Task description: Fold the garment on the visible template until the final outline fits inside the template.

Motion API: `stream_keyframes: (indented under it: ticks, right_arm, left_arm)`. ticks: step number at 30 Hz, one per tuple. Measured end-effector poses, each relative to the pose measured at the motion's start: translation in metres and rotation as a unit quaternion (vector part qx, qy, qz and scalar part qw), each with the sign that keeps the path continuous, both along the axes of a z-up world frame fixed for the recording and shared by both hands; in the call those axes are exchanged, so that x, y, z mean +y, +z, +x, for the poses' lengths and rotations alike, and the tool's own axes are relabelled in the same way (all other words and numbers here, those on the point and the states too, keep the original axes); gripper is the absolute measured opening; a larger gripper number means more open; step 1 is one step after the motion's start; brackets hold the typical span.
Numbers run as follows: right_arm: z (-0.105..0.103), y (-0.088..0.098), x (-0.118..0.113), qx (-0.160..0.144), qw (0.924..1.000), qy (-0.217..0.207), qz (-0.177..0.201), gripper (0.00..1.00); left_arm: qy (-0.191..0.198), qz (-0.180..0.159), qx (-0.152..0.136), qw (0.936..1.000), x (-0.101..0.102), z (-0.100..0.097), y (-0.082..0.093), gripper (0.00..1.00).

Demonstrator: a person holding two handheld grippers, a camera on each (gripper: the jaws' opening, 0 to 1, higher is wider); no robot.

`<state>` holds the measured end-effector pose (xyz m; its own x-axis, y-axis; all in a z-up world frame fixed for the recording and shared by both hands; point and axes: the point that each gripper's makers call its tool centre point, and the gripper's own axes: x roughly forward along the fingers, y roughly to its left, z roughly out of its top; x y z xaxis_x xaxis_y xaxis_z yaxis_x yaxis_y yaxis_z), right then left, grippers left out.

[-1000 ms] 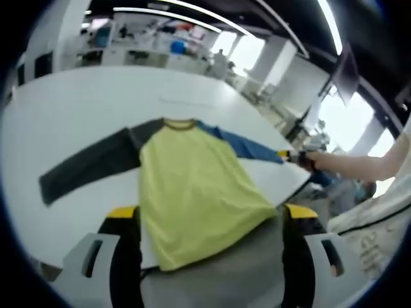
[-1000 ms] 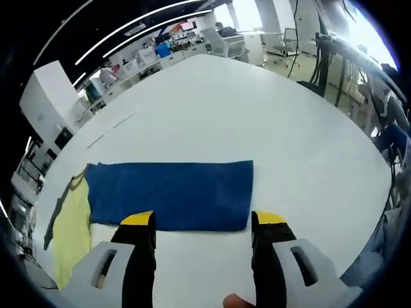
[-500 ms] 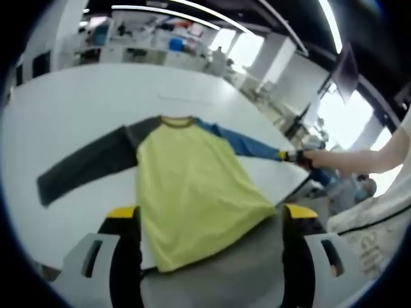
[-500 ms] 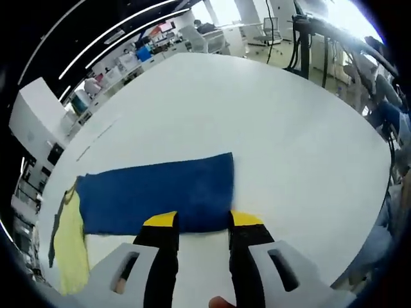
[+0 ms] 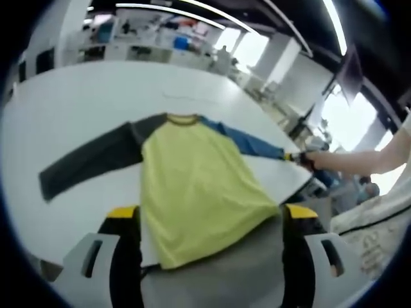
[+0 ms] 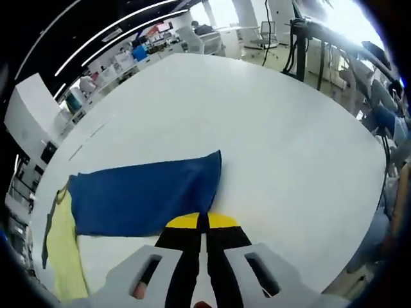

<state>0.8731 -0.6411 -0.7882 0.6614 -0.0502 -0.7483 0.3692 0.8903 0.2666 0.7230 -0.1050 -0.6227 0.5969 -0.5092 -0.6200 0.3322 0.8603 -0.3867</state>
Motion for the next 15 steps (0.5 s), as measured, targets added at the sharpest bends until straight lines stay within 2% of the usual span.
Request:
stream_keyframes:
  ticks: [7,15]
  right_arm:
    - [0.01,0.023,-0.002,-0.028,0.9996,0.0,0.009,0.02]
    - [0.02,0.048,0.0,-0.055,0.9984,0.008,0.011,0.02]
  left_arm:
    - [-0.005,-0.001,0.006,1.0,-0.005,-0.001,-0.004,0.87]
    - [-0.012,-0.008,-0.007,0.9999,-0.01,0.003,0.0,0.88]
